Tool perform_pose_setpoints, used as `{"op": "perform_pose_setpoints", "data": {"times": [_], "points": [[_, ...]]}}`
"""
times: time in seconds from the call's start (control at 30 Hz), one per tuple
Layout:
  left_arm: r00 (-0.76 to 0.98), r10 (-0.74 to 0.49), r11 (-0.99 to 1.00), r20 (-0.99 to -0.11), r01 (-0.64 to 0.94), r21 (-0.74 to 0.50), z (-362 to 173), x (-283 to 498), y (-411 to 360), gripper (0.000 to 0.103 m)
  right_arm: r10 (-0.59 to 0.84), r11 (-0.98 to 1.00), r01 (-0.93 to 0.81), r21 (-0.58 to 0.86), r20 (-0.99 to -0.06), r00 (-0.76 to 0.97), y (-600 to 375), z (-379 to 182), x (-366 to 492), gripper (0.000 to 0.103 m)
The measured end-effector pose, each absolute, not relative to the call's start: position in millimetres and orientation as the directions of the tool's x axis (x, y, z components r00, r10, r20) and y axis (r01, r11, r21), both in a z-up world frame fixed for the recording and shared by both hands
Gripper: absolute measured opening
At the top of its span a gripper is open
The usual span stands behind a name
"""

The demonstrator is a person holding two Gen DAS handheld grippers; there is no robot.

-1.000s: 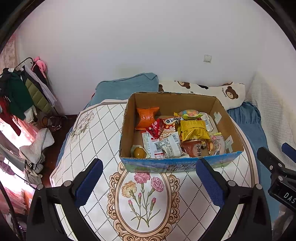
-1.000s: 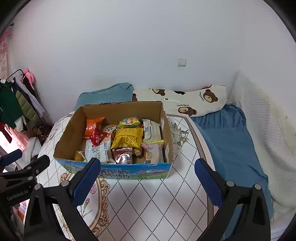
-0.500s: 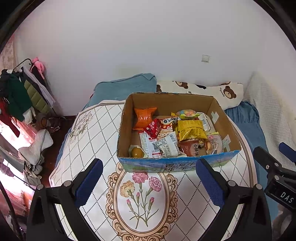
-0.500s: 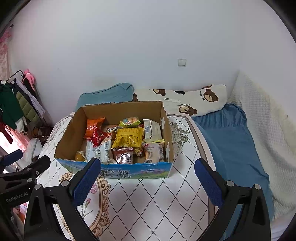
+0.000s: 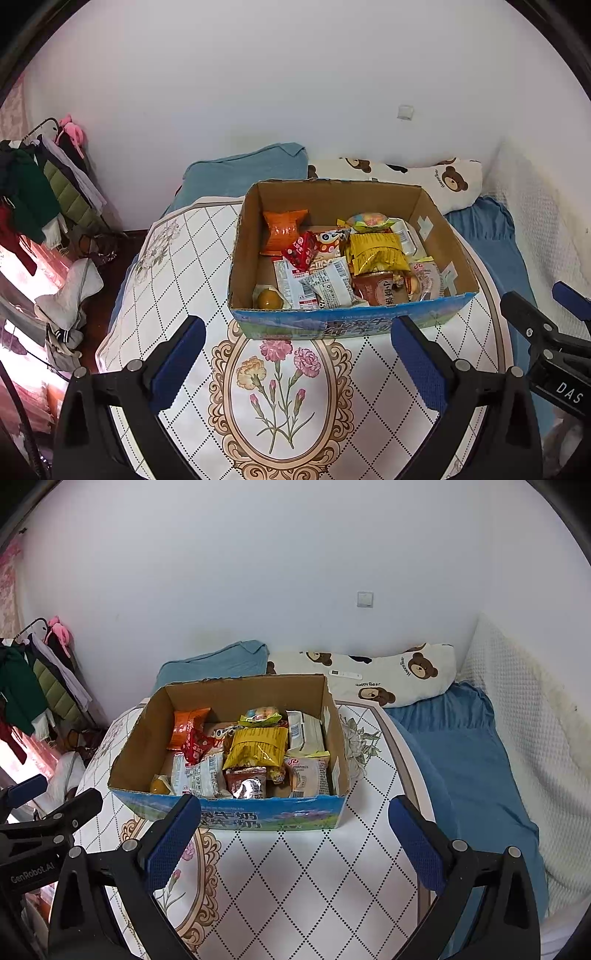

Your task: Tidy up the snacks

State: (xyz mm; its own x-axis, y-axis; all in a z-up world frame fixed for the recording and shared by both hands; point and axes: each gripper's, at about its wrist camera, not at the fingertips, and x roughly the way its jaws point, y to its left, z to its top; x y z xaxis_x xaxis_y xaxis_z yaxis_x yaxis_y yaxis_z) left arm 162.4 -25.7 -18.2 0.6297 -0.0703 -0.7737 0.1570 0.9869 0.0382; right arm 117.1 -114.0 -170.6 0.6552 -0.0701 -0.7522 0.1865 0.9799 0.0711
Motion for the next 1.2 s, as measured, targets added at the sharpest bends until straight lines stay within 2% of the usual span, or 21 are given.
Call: {"op": "perform_pose_setpoints", "data": {"times": [1.2], "points": [[0.644, -0.072, 0.989, -0.761, 0.143, 0.028, -13.3, 161.3, -24.9, 0.103, -0.059, 0.983, 0.166, 0.072, -0.741, 0.669, -114.4, -162.9, 116.4, 0.103]]}}
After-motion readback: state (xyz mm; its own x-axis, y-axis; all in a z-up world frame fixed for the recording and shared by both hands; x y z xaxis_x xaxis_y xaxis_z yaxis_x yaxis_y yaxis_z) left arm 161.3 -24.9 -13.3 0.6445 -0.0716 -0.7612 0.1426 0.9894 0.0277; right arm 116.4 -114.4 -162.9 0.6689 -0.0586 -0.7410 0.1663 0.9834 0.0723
